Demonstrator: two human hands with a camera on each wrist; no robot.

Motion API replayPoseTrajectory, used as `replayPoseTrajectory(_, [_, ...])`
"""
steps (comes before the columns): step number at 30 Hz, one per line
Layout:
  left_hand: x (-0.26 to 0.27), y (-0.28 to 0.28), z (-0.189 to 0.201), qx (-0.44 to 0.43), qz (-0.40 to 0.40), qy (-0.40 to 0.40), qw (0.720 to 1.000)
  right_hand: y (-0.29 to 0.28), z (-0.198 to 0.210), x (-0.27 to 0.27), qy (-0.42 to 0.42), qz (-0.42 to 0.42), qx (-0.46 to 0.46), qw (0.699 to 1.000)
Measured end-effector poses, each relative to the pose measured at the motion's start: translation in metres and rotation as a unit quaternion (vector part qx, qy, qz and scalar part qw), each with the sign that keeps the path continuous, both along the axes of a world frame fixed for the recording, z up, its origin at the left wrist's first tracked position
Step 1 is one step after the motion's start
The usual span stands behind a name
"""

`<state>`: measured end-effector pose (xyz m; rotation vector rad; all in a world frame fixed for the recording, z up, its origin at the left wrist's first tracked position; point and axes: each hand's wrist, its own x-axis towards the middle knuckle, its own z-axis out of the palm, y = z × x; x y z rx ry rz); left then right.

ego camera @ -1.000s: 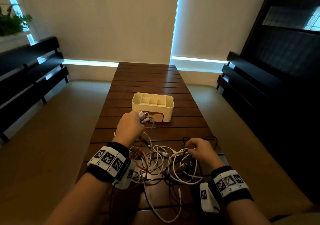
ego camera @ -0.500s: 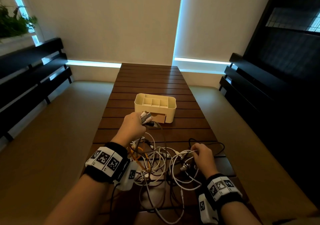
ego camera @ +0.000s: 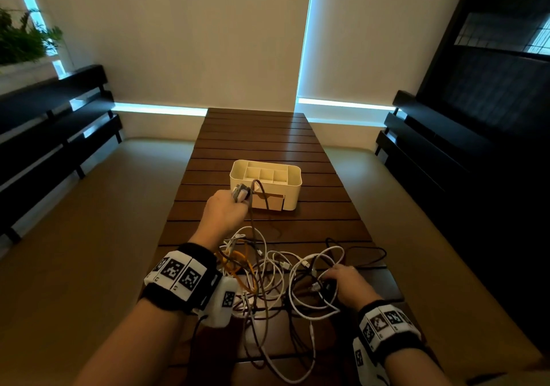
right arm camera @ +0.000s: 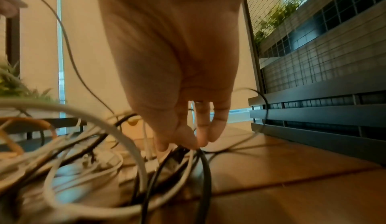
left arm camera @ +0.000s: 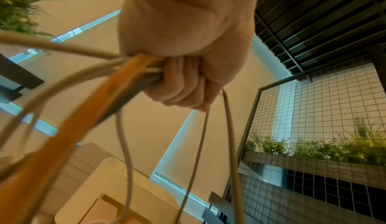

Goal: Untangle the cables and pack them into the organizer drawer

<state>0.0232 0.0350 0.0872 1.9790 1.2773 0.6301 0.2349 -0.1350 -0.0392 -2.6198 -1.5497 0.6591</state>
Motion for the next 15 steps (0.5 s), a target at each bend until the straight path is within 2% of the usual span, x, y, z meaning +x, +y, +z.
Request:
replayPoseTrajectory(2, [0.000, 0.002, -0.001, 0.020, -0.052, 0.153, 0.987, -0.002, -0.008, -0.003, -0.028, 0.008, 0.014, 0.999])
replayPoseTrajectory(5, [0.000, -0.005, 0.001, 0.046, -0.127, 0.356, 0.925, -0.001, -0.008, -0.003, -0.058, 0.009, 0.011, 0.998])
replayPoseTrajectory(7, [0.000, -0.009, 0.003, 0.061, -0.151, 0.431, 0.888, 0.002, -0.001, 0.000, -0.049, 0.021, -0.002, 0.999])
replayPoseTrajectory(8, [0.001, -0.010, 0.003, 0.066, -0.154, 0.438, 0.883, 0.004, 0.003, 0.002, -0.034, 0.026, -0.012, 0.999])
replayPoseTrajectory(9, [0.003, -0.010, 0.002, 0.068, -0.148, 0.424, 0.891, 0.005, 0.006, 0.003, -0.014, 0.029, -0.025, 0.999])
replayPoseTrajectory(12, [0.006, -0.011, 0.003, 0.094, -0.088, 0.339, 0.932, 0.006, 0.010, 0.002, 0.021, 0.026, -0.057, 0.998])
replayPoseTrajectory(15, [0.008, -0.010, 0.003, 0.100, -0.044, 0.252, 0.962, 0.005, 0.005, -0.006, -0.007, 0.038, -0.075, 0.996])
